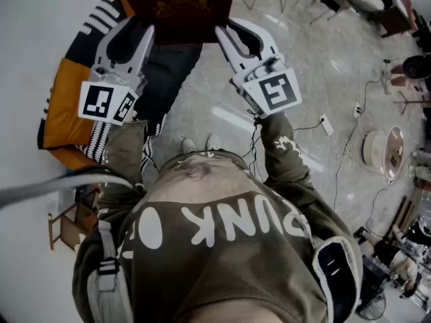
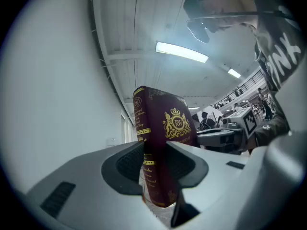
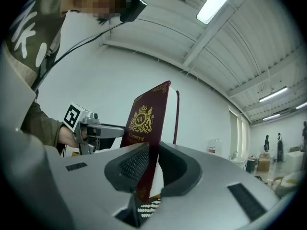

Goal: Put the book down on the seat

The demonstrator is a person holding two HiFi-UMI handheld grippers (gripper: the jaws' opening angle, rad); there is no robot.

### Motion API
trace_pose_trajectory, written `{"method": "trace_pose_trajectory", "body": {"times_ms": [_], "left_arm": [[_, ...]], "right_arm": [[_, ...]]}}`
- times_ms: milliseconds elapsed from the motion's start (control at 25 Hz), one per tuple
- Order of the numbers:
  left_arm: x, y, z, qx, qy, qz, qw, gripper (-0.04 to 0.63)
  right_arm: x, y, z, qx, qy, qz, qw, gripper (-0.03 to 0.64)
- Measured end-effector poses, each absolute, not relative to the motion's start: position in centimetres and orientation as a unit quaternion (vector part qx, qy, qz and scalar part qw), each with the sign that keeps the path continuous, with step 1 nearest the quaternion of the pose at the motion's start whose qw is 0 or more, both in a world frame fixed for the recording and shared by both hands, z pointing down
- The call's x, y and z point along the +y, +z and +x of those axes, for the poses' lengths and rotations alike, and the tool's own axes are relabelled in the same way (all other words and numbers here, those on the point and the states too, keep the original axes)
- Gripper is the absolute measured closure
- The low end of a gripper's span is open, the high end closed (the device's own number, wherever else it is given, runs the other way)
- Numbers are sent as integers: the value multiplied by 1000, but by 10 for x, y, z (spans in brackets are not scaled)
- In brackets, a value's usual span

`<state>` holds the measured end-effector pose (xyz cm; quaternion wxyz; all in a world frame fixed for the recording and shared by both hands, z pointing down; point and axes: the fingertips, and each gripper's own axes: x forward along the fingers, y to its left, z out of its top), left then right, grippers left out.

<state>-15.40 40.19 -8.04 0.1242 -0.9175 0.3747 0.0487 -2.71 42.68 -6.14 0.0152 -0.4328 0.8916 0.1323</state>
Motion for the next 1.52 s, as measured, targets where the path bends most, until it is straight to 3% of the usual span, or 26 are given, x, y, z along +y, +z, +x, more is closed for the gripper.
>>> {"method": "trace_pose_trajectory", "body": {"times_ms": [800,1520], "left_arm": [[393,-62,-151,375,38,-919,113,472],[316,-6,-77,389,4,-918,75,472]], "right_arm": [[416,-50,-24,893,119,-433,17,535],[337,3,51,904,85,-420,11,535]]}}
